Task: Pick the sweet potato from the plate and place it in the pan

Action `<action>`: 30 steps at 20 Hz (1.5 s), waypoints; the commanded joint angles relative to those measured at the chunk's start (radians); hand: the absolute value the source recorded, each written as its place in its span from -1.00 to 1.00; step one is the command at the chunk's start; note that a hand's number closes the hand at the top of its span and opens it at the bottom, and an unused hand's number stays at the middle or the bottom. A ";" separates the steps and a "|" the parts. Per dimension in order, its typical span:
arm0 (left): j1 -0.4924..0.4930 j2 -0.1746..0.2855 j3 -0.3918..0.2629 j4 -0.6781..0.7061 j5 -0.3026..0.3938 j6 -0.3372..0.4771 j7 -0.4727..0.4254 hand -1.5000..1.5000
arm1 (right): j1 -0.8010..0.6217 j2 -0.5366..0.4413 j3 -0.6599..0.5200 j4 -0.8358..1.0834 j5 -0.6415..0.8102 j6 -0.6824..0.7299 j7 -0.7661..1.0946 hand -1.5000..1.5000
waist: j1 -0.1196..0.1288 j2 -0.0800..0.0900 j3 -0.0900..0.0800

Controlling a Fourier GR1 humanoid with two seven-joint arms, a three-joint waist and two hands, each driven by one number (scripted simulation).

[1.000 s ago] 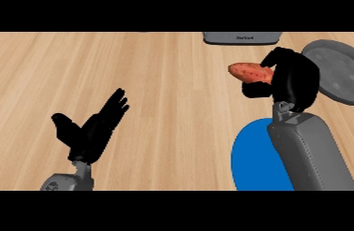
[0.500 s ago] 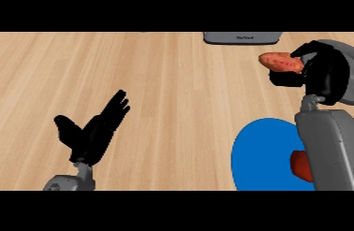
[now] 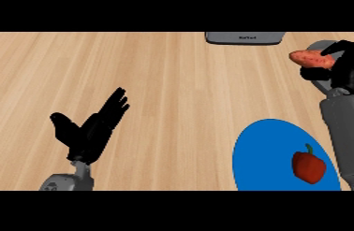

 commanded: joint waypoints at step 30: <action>-0.040 -0.032 -0.028 -0.008 -0.009 -0.016 0.013 0.00 | -0.156 -0.325 -0.430 0.696 -0.327 -0.066 -0.547 -1.00 | 0.056 0.025 0.014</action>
